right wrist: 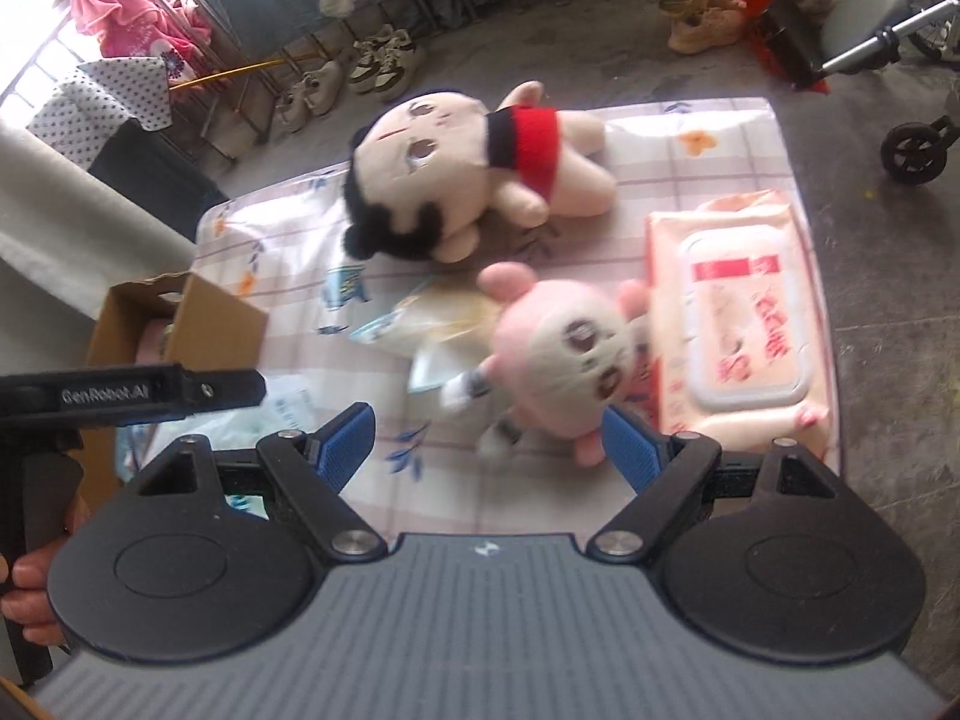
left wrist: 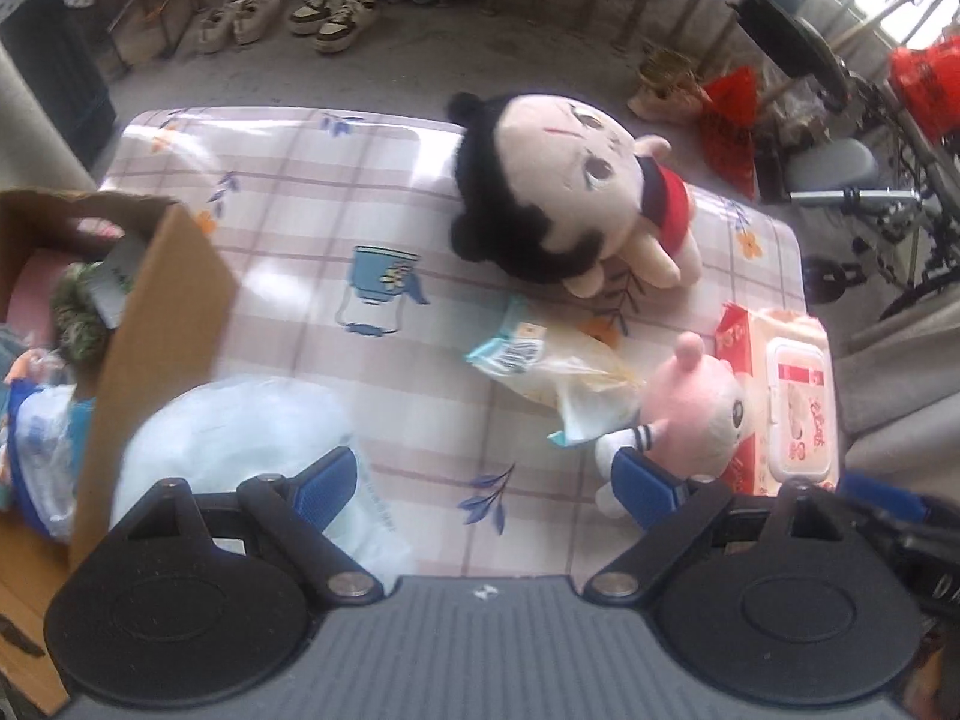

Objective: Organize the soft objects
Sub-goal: 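Move both tools back over the bed, then move both tools toward the pink plush bunny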

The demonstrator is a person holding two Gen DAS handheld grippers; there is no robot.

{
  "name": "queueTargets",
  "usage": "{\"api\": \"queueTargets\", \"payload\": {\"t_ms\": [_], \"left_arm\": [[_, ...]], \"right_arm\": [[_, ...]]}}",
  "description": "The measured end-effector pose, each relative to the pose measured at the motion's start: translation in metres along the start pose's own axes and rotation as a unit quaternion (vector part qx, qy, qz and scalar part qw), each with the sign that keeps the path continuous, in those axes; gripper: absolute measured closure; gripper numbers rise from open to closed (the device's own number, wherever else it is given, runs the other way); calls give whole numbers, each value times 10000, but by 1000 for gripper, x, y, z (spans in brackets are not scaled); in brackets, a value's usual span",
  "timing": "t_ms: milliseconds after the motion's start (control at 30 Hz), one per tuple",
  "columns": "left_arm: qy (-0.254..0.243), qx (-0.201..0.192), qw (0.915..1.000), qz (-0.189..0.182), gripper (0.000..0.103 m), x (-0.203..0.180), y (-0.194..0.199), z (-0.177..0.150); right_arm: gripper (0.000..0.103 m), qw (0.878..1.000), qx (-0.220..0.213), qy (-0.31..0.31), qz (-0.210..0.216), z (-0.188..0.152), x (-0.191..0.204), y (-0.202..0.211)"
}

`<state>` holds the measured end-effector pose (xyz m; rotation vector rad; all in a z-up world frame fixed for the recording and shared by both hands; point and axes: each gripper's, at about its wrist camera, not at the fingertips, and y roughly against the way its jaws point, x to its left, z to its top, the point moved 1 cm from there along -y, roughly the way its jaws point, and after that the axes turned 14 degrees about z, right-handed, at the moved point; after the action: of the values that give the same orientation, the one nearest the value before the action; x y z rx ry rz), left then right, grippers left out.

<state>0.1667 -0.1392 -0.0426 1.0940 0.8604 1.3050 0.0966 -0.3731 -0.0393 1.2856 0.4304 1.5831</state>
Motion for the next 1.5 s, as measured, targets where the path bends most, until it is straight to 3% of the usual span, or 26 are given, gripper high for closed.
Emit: {"api": "queueTargets", "payload": {"t_ms": [100,267,433,467,633,733,967,1100,1200,1367,1500], "left_arm": [[-297,-88,9994,168,15,-25,-11,-2],[-592,-208,9980,-65,20,-47,-15,-9],[-810,-159,9963,-243,39,-60,-22,-17],[-824,-116,9961,-285,40,-62,-25,-18],[-913,-16,9949,-421,45,-64,-28,-27],[-915,46,9945,-516,45,-61,-23,-34],[-989,234,9927,-656,41,-54,-11,-53],[-1129,293,9911,-639,34,-56,-12,-62],[-1230,289,9905,-546,32,-58,-15,-65],[-1275,173,9908,-423,32,-59,-21,-64],[-1313,74,9908,-323,25,-58,-23,-61]], "right_arm": [[20,10000,-62,-16,47,18,-22,-6],[20,9998,16,13,213,47,-43,-28],[23,9980,280,489,280,65,-43,-66],[26,9972,329,608,293,67,-43,-74],[60,9908,808,1077,163,64,-45,-113],[67,9898,993,979,280,59,-46,-115],[67,9836,1397,912,679,28,-29,-108],[64,9767,1658,471,1281,11,-21,-112],[54,9758,1493,44,1596,10,-24,-105],[41,9812,927,-856,1462,12,-55,-70],[33,9747,933,-1411,1462,1,-72,-70]]}}
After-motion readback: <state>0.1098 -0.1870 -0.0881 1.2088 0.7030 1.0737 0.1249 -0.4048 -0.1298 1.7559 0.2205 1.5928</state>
